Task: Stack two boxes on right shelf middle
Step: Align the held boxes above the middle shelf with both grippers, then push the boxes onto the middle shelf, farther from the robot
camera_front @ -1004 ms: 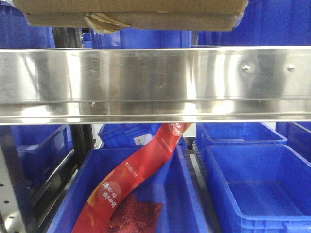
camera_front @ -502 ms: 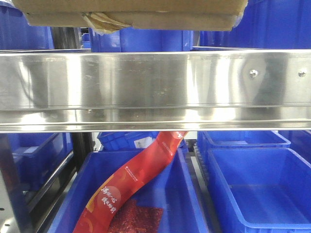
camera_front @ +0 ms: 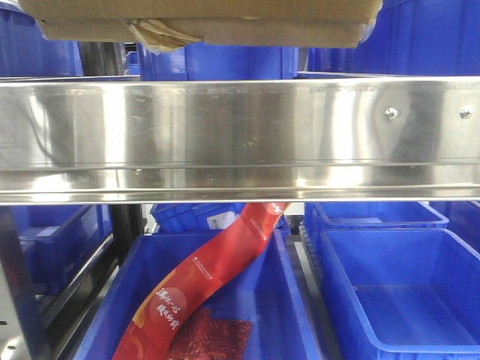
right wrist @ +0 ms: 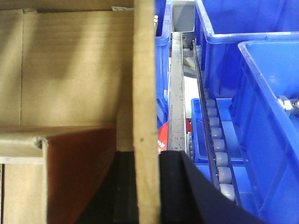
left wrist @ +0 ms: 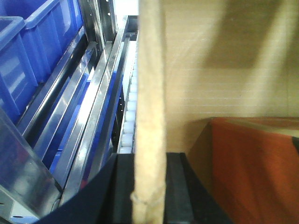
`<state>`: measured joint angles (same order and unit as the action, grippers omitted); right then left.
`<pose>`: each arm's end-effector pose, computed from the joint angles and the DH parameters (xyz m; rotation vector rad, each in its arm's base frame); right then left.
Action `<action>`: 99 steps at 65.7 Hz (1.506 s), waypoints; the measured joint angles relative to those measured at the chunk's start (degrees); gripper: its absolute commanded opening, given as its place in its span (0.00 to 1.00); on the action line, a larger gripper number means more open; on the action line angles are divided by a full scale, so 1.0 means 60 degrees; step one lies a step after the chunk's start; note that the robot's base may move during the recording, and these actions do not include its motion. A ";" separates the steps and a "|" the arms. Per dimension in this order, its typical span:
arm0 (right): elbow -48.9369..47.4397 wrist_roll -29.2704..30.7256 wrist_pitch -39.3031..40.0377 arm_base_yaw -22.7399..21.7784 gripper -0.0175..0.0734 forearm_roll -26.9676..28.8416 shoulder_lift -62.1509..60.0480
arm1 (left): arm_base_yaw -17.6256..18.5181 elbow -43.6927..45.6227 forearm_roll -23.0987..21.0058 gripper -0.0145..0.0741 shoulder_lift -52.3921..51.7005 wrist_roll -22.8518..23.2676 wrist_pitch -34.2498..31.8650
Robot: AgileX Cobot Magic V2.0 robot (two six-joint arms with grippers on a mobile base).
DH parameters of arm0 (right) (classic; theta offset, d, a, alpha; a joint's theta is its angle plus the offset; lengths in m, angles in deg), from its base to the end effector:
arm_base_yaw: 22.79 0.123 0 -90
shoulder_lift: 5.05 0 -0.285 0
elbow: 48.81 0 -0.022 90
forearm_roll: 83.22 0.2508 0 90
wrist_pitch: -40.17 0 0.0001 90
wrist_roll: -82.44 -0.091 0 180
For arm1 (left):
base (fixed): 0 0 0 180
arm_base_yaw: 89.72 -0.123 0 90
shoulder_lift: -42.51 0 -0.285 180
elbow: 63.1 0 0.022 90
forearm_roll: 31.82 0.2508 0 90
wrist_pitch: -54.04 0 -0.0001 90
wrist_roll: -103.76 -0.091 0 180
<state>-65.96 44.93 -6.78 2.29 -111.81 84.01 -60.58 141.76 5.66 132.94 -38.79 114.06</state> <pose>0.2889 0.1000 0.4705 0.0884 1.9800 0.1185 0.2754 -0.0986 0.4935 -0.1083 2.0011 0.0727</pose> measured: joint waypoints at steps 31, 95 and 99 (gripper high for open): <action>0.0000 -0.0596 -0.0350 0.0060 0.02 0.1066 0.0863 | -0.2201 0.0074 -0.3703 0.04 0.0270 -0.2796 -0.0306; -0.0124 -0.0676 0.0598 0.0043 0.60 0.0231 0.1113 | -0.2332 0.0159 -0.4404 0.55 0.0989 -0.2983 -0.0844; -0.0124 -0.0549 0.0598 0.0043 0.50 0.0185 0.0951 | -0.2332 0.0154 -0.4404 0.50 0.0899 -0.2983 -0.0844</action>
<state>-66.70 41.64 -3.19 2.54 -110.70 89.72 -74.57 142.68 -20.76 138.33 -56.69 109.00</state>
